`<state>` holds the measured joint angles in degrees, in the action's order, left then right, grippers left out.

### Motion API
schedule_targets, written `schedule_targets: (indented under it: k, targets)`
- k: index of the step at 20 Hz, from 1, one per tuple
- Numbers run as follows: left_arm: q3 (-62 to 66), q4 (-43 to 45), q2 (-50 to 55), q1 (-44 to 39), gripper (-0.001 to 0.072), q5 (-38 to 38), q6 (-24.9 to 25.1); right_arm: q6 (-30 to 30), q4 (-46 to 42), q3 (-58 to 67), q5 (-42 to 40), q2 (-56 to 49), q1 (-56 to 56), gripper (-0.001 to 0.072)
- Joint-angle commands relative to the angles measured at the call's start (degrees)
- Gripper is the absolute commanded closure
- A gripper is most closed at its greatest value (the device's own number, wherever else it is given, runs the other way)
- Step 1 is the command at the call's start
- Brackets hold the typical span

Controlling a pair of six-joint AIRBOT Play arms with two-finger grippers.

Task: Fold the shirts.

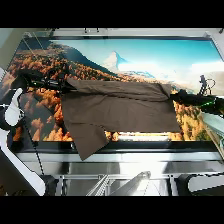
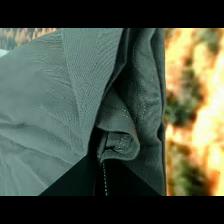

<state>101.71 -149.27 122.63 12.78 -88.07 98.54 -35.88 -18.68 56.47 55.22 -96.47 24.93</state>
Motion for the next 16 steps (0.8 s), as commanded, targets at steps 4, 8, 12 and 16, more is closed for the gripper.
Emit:
schedule_targets:
  k: [4,8,12,16]
  targets:
    - [2.99,1.40,0.00,1.11,0.0037,-7.80,-1.62,-0.72,-1.07,-0.09,2.16,1.40,2.51,0.0321]
    - [4.20,2.38,-1.22,2.40,0.0038,-13.94,-7.15,-3.96,-1.36,-0.09,6.80,7.15,9.55,0.0320]
    - [-6.29,16.02,-12.20,3.26,0.0075,-13.40,-6.86,-16.17,-16.02,-0.20,9.31,12.68,13.75,0.0316]
    - [-30.38,22.12,-30.71,3.91,0.0075,-6.67,-5.09,-20.11,-21.18,-3.41,15.50,13.05,13.88,0.0315]
